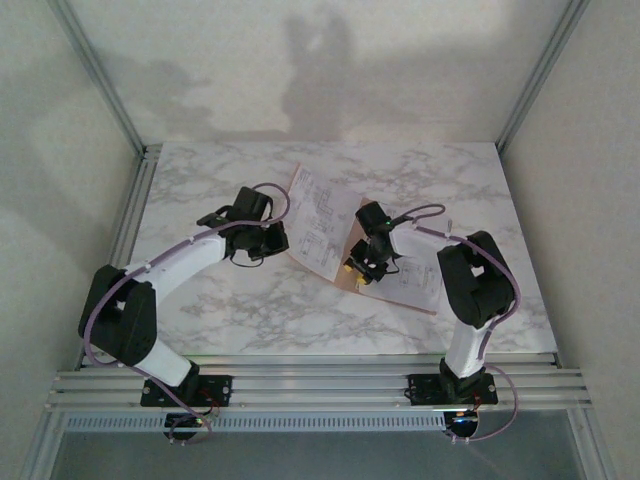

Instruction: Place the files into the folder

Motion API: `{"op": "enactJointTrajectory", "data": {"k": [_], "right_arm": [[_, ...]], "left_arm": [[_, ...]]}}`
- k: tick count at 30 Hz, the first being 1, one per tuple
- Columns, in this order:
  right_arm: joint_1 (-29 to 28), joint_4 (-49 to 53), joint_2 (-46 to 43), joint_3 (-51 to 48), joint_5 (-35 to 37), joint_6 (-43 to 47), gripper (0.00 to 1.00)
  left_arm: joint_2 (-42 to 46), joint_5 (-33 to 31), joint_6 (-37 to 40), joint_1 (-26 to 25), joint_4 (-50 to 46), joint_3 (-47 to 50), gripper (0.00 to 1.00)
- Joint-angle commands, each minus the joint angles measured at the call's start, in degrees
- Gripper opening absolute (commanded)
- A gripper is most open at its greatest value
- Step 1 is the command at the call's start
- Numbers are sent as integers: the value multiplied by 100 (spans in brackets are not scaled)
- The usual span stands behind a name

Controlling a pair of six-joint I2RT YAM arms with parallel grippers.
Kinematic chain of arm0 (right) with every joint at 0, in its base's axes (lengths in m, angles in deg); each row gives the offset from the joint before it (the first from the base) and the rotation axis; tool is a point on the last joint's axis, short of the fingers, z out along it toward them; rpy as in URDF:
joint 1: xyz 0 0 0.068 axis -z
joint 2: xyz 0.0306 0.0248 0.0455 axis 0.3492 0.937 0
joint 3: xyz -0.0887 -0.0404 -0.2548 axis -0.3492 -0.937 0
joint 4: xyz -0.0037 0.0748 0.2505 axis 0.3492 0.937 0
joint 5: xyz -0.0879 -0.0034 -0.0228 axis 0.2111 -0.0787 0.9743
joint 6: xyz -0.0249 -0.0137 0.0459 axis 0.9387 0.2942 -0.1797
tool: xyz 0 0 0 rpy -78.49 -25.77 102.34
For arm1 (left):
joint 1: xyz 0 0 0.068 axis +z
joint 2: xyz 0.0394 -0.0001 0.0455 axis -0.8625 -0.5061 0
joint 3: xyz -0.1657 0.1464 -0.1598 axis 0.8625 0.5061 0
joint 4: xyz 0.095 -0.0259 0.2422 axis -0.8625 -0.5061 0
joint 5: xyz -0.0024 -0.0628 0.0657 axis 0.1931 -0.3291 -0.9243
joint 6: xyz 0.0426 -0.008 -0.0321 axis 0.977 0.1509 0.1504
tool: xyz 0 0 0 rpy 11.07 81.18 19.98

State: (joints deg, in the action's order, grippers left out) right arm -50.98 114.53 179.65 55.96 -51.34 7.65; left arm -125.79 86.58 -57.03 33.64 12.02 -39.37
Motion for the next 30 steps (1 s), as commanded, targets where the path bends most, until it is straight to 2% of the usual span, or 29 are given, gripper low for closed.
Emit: {"op": "enactJointTrajectory", "data": {"k": [1,7,12,20,25,30], "right_arm": [[-52,384,34,445,496,397,46],[-73,699,-498,1207,733,940,62],[242,979,-998,1160,1011,1493,65],[1368,1166,-1600,-96,724,1973,58],[1379,900,-1320,-478,364,2043,44],[1338,872,-819,-492,505,1957,35]], "left_arm": [[142,-642,44,-218,-397,-235,0],[321,-1377,28,-280,-761,-392,0],[517,-1957,113,-279,-1188,-573,0],[921,-2472,285,-292,-1722,-483,0],[1000,-2662,394,-333,-1954,-535,0],[855,-2817,400,-565,-2097,-855,0]]}}
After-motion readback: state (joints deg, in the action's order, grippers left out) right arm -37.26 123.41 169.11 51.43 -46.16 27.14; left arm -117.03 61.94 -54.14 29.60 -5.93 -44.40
